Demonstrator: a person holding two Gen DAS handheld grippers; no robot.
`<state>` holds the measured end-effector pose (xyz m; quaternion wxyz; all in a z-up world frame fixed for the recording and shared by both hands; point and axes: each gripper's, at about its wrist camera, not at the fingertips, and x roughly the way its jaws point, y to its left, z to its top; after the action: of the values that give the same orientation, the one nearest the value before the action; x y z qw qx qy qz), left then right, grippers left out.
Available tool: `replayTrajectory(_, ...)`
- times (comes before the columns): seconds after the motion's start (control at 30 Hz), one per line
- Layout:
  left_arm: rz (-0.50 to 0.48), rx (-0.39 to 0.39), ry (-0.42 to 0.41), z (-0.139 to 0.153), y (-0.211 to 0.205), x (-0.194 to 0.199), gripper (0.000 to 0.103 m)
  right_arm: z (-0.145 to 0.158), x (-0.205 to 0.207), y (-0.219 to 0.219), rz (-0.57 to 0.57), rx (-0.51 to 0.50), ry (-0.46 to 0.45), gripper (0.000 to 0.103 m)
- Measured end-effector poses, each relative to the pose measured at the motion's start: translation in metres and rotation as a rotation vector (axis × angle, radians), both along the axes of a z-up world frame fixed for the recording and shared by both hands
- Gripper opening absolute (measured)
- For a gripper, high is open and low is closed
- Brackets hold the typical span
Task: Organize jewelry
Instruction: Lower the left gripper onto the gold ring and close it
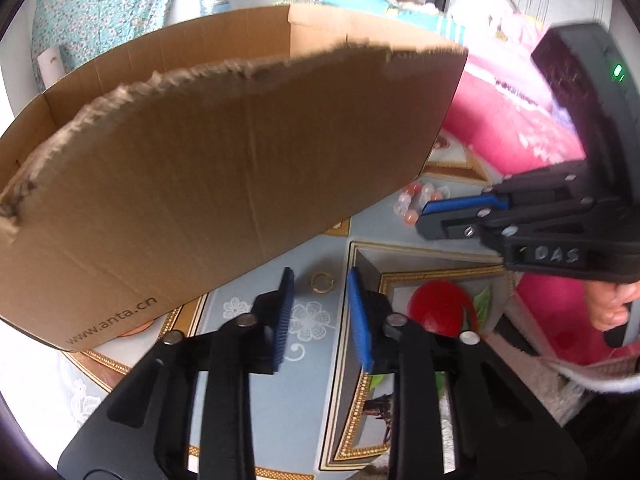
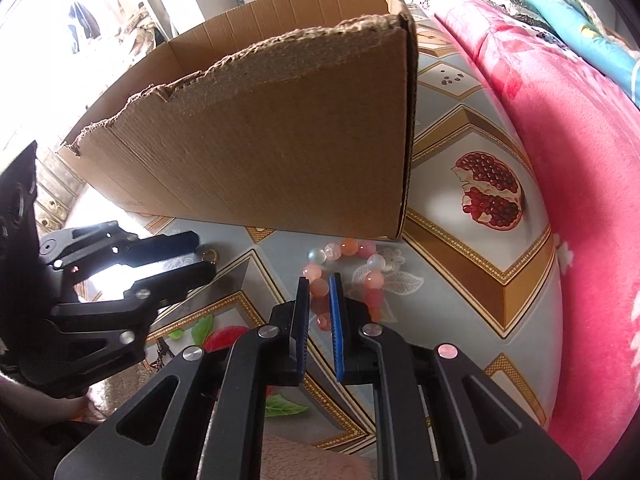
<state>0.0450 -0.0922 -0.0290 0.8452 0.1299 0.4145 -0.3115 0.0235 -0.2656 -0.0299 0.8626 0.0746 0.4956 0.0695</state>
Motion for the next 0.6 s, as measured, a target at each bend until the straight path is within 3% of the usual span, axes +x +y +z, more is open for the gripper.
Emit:
replayTrajectory(0.27,-0.011,0.046,-0.033,-0.0024,-0.0082,0.0020,0.016,-0.0018,-0.0040,-0.0081,0.006,0.013,-0.018,0.010)
replayTrajectory(0.6,-0.019,0.016,-0.013,-0.0013,-0.0049,0.0023,0.011,-0.0024,-0.0092,-0.0056,-0.010,0.033,-0.031,0.010)
